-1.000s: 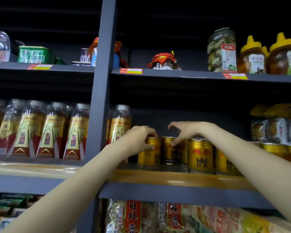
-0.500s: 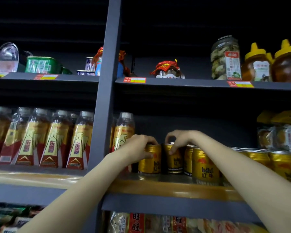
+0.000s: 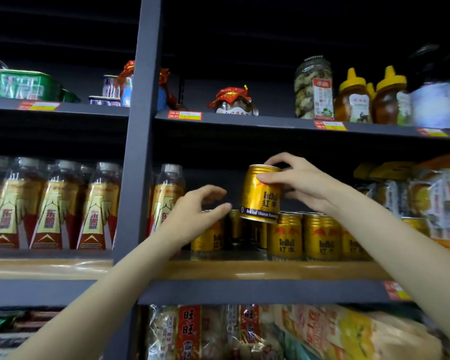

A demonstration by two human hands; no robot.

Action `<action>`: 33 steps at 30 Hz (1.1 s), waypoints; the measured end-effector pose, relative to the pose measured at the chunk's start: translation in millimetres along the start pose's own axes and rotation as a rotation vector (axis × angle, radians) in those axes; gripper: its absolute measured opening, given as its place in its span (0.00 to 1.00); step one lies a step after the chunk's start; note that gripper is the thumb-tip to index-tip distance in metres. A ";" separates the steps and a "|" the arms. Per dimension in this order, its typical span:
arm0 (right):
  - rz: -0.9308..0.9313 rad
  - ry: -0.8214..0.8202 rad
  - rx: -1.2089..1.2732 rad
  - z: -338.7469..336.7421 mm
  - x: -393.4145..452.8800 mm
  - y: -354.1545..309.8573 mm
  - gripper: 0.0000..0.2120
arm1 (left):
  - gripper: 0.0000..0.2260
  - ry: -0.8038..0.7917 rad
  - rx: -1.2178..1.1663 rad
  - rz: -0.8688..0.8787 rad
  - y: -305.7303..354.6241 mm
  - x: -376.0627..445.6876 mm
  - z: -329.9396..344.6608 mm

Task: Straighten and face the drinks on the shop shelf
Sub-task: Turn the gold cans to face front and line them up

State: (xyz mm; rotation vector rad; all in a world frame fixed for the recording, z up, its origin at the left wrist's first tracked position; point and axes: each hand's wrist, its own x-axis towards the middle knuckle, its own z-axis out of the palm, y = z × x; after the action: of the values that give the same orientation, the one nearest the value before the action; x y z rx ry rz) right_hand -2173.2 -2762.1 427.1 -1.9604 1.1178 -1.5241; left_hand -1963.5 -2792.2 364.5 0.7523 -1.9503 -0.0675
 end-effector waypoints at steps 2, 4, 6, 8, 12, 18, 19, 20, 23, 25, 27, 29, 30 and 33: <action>-0.028 -0.015 0.049 -0.4 -14.4 -6.3 0.19 | 0.20 -0.046 -0.207 0.003 19.3 -11.4 4.2; -0.077 -0.055 0.099 0.8 -27.7 -11.1 0.18 | 0.23 -0.102 -0.376 -0.051 33.1 -19.2 10.6; -0.123 -0.092 0.151 3.0 -39.4 -13.0 0.19 | 0.25 -0.076 -0.435 -0.075 39.0 -22.4 14.2; -0.168 -0.108 0.147 4.4 -48.2 -12.1 0.19 | 0.26 -0.035 -0.457 -0.058 38.7 -25.3 13.5; -0.193 -0.239 0.053 0.3 -60.7 -10.4 0.22 | 0.27 -0.051 -0.530 -0.050 31.5 -33.3 8.1; -0.044 -0.131 0.048 12.2 -62.9 -7.1 0.22 | 0.26 0.171 -0.047 0.223 32.9 -40.5 11.9; -0.037 -0.079 0.050 15.7 -62.8 -5.7 0.22 | 0.28 0.216 0.005 0.263 35.2 -41.4 13.6; -0.039 -0.036 0.073 17.9 -63.2 -3.9 0.22 | 0.29 0.232 -0.011 0.256 35.9 -41.0 14.6; -0.060 0.043 0.248 15.9 -68.6 0.3 0.24 | 0.34 0.107 -0.360 -0.044 42.1 -40.2 7.5; -0.083 0.056 0.319 9.9 -71.2 2.0 0.23 | 0.34 -0.075 -0.714 -0.255 45.0 -42.7 3.4; -0.105 0.044 0.353 4.9 -72.7 3.4 0.21 | 0.29 -0.141 -0.883 -0.275 46.8 -44.4 4.4; -0.104 0.019 0.399 1.1 -72.6 5.3 0.19 | 0.26 -0.041 -0.868 -0.183 49.8 -44.2 6.4; -0.082 0.000 0.421 -0.4 -72.7 6.1 0.18 | 0.27 0.020 -0.789 -0.113 50.0 -42.9 6.2; 0.024 -0.042 0.488 -0.5 -75.3 9.8 0.15 | 0.29 0.088 -0.400 0.129 51.1 -40.4 3.3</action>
State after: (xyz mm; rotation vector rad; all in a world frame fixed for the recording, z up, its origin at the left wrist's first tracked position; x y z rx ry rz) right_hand -2182.8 -2708.1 374.6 -1.6280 0.6659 -1.5554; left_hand -1978.1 -2730.5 349.2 0.3594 -1.8185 -0.3307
